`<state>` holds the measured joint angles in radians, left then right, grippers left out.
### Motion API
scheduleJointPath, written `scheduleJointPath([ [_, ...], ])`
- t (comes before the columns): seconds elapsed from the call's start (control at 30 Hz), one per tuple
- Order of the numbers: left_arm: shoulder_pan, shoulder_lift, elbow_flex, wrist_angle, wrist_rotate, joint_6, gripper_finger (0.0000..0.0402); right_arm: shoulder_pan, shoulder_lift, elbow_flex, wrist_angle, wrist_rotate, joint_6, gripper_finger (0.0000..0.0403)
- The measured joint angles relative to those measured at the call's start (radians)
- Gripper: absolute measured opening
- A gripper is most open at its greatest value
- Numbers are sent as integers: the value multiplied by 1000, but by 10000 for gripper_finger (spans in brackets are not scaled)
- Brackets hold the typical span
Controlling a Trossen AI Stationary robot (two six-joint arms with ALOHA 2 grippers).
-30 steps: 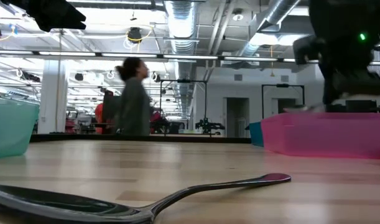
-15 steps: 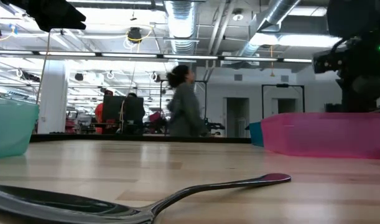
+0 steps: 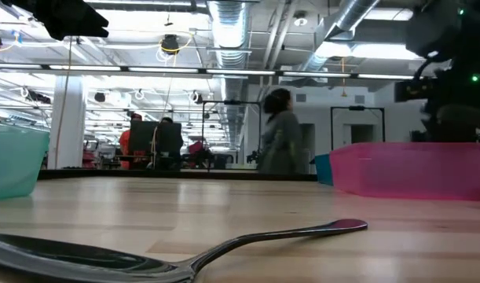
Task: Sort silverware by color (type)
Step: Put the black spoon into the red bin
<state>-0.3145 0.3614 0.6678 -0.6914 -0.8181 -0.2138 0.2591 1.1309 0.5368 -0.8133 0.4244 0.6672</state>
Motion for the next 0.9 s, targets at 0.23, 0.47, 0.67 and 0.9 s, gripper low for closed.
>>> scheduleJointPath([
  [0.23, 0, 0, 0, 0, 0, 0, 213, -51, 0, -52, 59, -36, -23, 24],
  [0.47, 0, 0, 0, 0, 0, 0, 213, -109, -1, -75, 132, -67, -71, 37],
  [0.67, 0, 0, 0, 0, 0, 0, 213, -144, -1, -75, 144, -67, -74, 48],
  [0.9, 0, 0, 0, 0, 0, 0, 213, -151, 0, -70, 138, -71, -78, 97],
])
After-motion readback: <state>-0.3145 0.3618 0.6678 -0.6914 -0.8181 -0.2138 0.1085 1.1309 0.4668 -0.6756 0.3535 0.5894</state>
